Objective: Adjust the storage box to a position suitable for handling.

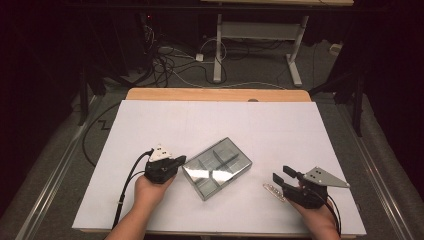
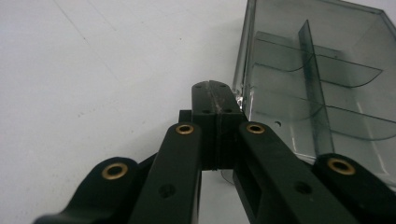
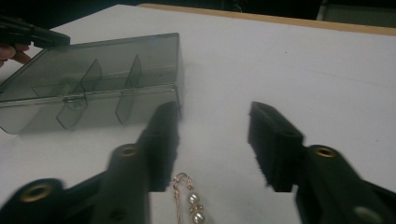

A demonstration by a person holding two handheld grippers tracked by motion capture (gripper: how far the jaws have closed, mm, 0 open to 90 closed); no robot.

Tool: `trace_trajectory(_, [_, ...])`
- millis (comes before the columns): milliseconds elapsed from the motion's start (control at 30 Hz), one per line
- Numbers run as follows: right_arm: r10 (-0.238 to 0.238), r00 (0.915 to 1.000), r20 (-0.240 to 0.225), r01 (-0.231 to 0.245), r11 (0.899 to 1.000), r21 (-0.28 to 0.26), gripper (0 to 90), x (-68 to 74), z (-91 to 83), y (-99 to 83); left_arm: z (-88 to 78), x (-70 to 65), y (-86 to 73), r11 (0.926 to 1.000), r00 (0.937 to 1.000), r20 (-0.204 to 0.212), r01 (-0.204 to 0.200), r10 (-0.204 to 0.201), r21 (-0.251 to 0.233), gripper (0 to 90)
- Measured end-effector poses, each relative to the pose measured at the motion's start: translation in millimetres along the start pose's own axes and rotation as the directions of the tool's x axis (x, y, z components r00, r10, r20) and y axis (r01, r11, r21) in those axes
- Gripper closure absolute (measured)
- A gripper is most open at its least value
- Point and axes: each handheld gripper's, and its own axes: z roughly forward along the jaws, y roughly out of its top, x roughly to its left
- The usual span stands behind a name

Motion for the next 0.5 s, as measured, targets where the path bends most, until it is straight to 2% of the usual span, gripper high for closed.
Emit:
trace_trajectory(100, [-0.016, 0.9998, -0.015, 0.016, 1.000, 0.025, 76.0, 0.0, 11.3, 5.2, -16.3, -0.7, -2.3, 0.9998, 0.9997, -0.019, 0.016, -0.016, 0.010, 87.3])
trace_trajectory(167, [-0.026, 0.9994, -0.023, 0.027, 0.999, 0.040, 87.9, 0.4, 20.9, 9.1, -27.9, -5.3, -7.4, 0.9998, 0.9995, -0.032, 0.008, -0.007, 0.018, 87.3])
trace_trajectory(200, [-0.033, 0.9992, -0.020, 0.034, 0.998, 0.055, 90.0, 0.9, 26.2, 11.5, -33.9, -7.5, -10.9, 0.9999, 0.9994, -0.033, 0.007, -0.007, 0.014, 87.3])
trace_trajectory(233, [-0.042, 0.9989, -0.023, 0.043, 0.997, 0.066, 90.0, 1.4, 31.8, 14.3, -33.9, -7.5, -10.9, 0.9999, 0.9994, -0.033, 0.007, -0.007, 0.014, 87.3])
trace_trajectory(333, [-0.063, 0.9977, -0.025, 0.065, 0.992, 0.108, 90.0, 3.6, 49.3, 21.3, -48.5, -14.6, -29.2, 0.9994, 0.9993, -0.020, 0.033, -0.033, -0.005, 87.3])
trace_trajectory(367, [-0.074, 0.9972, -0.014, 0.075, 0.989, 0.126, 90.0, 4.5, 57.3, 23.7, -48.5, -14.6, -29.2, 0.9994, 0.9993, -0.020, 0.033, -0.033, -0.005, 87.3])
trace_trajectory(400, [-0.075, 0.9972, -0.006, 0.075, 0.987, 0.140, 90.0, 4.5, 63.2, 25.2, -49.8, -14.4, -33.7, 0.9983, 0.9982, -0.012, 0.058, -0.058, -0.003, 87.3])
trace_trajectory(500, [-0.045, 0.9990, -0.007, 0.046, 0.985, 0.166, 90.0, 3.7, 76.6, 28.0, -48.3, -13.6, -34.4, 0.9983, 0.9983, -0.011, 0.057, -0.057, 0.010, 87.3])
